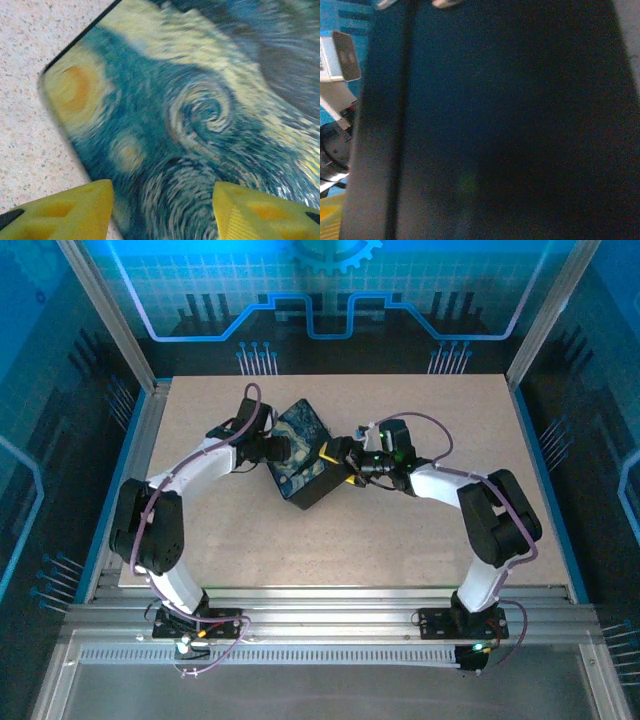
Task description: Unlock the padlock with the key
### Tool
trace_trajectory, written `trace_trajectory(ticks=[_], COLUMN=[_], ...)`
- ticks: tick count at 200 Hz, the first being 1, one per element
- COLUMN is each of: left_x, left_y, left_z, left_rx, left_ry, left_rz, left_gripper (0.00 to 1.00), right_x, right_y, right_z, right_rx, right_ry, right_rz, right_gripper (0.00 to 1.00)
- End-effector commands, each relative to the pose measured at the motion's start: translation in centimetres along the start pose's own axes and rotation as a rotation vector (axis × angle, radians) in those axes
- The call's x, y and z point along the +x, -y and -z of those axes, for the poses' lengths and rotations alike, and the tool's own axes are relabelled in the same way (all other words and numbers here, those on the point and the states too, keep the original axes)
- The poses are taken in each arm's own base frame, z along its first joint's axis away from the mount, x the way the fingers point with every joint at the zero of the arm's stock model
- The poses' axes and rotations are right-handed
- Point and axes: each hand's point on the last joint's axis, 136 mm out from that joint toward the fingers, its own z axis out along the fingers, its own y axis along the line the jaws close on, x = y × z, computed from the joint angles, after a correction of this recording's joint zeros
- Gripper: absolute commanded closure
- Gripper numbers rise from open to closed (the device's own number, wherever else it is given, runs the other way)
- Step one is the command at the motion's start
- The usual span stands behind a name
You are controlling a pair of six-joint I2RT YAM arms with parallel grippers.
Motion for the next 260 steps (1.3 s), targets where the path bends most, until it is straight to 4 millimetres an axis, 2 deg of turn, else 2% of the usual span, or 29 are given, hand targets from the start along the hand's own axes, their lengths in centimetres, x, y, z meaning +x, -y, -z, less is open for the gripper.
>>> trace_trajectory(ticks=[1,40,68,101,138,160,175,212,245,260], left_x=[1.4,3.2,3.1,2.1,0.6,-0.2,-0.8,-1.6,-2.1,-2.1], left_y=[-1.1,-2.3,-2.2,-1.6,-0.3,0.6,1.0,0.8,0.1,-0.6], left_z=[-2.0,-4.4,-5.4,-5.3,-4.3,-3.0,-2.2,-0.6,1.1,1.5], left_rx=[-0.068,-0.123,-0.118,-0.096,-0.043,-0.002,0.018,0.004,-0.013,-0.019], left_ry=[-0.022,-0.072,-0.079,-0.063,-0.037,-0.011,0.009,0.028,0.06,0.063], left_rz=[0.005,0.009,0.016,0.026,0.042,0.057,0.06,0.047,0.051,0.067], left_gripper=[0.44,0.44,0.44,0.44,0.44,0.44,0.44,0.44,0.4,0.36], right_x=[0.2,1.3,1.7,2.1,2.1,2.2,2.0,1.5,3.0,3.2], right_y=[-1.2,0.6,1.6,2.6,3.7,4.2,3.9,3.2,0.6,-0.1], right_z=[0.9,2.3,4.1,5.7,6.0,5.3,4.4,1.9,-1.1,-1.4], right_rx=[0.013,0.172,0.257,0.362,0.42,0.414,0.373,0.301,0.179,0.176], right_ry=[0.002,-0.067,-0.083,-0.11,-0.139,-0.153,-0.135,-0.14,-0.203,-0.208], right_rz=[0.071,0.136,0.203,0.317,0.404,0.434,0.467,0.48,0.505,0.516], right_gripper=[0.0,0.0,0.0,0.0,0.0,0.0,0.0,0.0,0.0,0.0])
